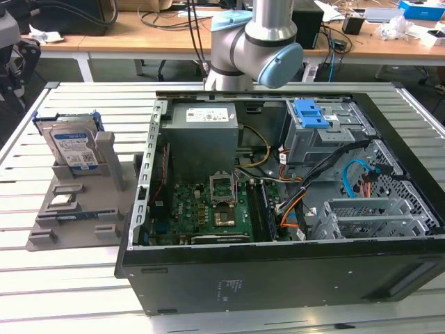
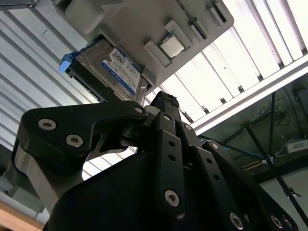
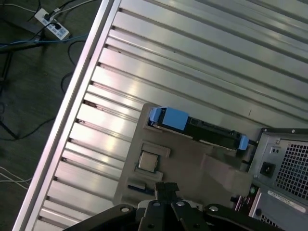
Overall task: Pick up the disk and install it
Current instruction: 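Pick up the disk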
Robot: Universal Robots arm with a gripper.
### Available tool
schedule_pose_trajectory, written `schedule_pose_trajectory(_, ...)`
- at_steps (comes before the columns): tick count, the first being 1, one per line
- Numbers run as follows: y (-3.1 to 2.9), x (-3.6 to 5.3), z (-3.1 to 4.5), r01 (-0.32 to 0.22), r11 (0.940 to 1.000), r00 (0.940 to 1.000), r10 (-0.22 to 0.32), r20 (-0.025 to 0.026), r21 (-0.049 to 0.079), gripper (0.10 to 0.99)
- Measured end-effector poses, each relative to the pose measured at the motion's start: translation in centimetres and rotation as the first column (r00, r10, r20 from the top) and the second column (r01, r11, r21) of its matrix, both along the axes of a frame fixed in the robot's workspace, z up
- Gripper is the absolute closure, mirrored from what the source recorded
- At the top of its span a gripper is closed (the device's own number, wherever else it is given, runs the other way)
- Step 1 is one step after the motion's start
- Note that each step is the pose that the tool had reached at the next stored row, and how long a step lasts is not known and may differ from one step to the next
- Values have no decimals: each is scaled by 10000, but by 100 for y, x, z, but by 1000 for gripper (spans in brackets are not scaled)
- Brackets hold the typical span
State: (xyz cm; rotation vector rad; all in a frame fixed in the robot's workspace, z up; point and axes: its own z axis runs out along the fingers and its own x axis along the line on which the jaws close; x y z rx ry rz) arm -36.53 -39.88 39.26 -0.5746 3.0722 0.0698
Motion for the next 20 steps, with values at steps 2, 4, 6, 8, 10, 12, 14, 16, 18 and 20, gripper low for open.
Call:
schedule_pose_trajectory(2, 0, 0, 0, -330, 9995, 9995, 330, 0, 0, 980)
schedule_pose_trajectory(4, 0, 0, 0, -646, 9979, 9979, 646, 0, 0, 980)
schedule_pose_trajectory(6, 0, 0, 0, -941, 9956, 9956, 941, 0, 0, 980)
schedule_pose_trajectory(8, 0, 0, 0, -1113, 9938, 9938, 1113, 0, 0, 980)
schedule_pose_trajectory(10, 0, 0, 0, -1349, 9909, 9909, 1349, 0, 0, 980)
schedule_pose_trajectory(12, 0, 0, 0, -1668, 9860, 9860, 1668, 0, 0, 980)
schedule_pose_trajectory(14, 0, 0, 0, -1940, 9810, 9810, 1940, -1, 0, 980)
schedule_pose_trajectory(16, 0, 0, 0, -2179, 9760, 9760, 2179, -1, 0, 980)
schedule_pose_trajectory(18, 0, 0, 0, -2437, 9699, 9699, 2437, 0, 0, 980)
schedule_pose_trajectory(20, 0, 0, 0, -2635, 9647, 9647, 2635, 0, 0, 980)
